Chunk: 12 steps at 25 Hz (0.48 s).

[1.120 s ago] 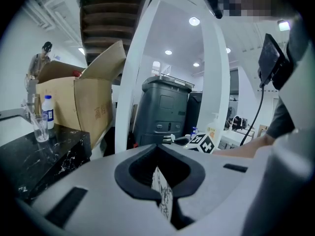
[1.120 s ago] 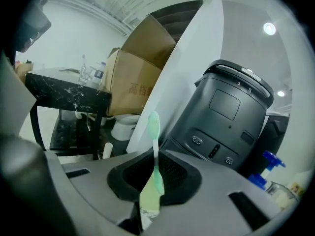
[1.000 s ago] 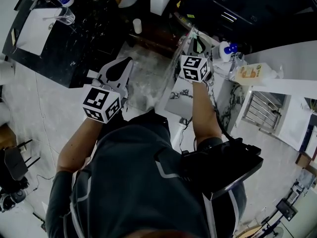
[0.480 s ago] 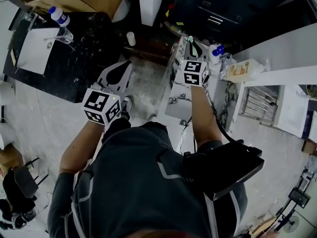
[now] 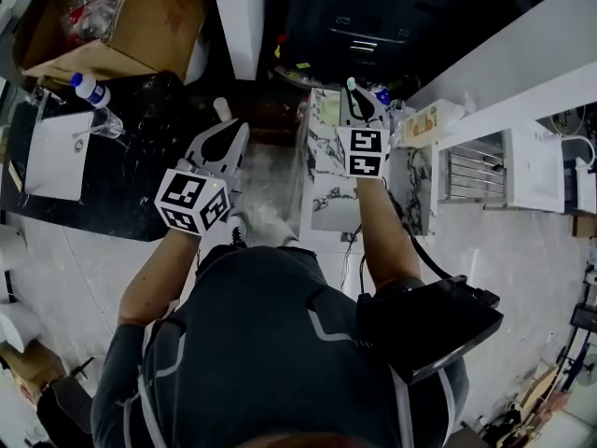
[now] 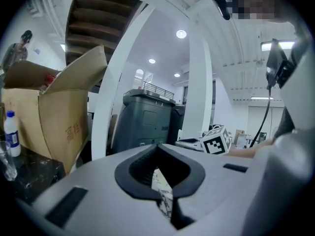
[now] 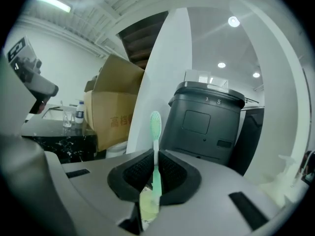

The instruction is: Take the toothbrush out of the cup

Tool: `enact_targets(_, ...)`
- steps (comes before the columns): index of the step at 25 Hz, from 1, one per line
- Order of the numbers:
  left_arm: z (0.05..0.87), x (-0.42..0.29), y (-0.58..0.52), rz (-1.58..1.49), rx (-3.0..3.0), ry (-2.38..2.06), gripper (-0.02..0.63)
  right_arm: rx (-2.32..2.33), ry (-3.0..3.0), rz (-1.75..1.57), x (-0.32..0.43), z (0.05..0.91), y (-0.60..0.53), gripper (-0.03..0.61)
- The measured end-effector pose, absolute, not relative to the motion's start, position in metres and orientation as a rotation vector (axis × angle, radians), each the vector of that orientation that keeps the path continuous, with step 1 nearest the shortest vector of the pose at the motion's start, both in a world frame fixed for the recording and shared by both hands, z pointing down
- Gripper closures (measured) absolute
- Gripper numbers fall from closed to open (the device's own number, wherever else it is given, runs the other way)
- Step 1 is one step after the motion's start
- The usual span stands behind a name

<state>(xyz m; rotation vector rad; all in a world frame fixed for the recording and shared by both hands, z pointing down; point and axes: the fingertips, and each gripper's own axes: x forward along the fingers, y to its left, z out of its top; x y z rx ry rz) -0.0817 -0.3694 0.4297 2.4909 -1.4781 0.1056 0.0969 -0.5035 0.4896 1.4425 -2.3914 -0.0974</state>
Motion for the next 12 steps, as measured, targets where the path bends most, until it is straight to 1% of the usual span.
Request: enact_targets(12, 0.395, -0.056, -0.403, 0.032, 2.674, -1.240, 0.604, 1.660, -2.399, -0.077, 0.138, 0.393, -0.455, 0.531)
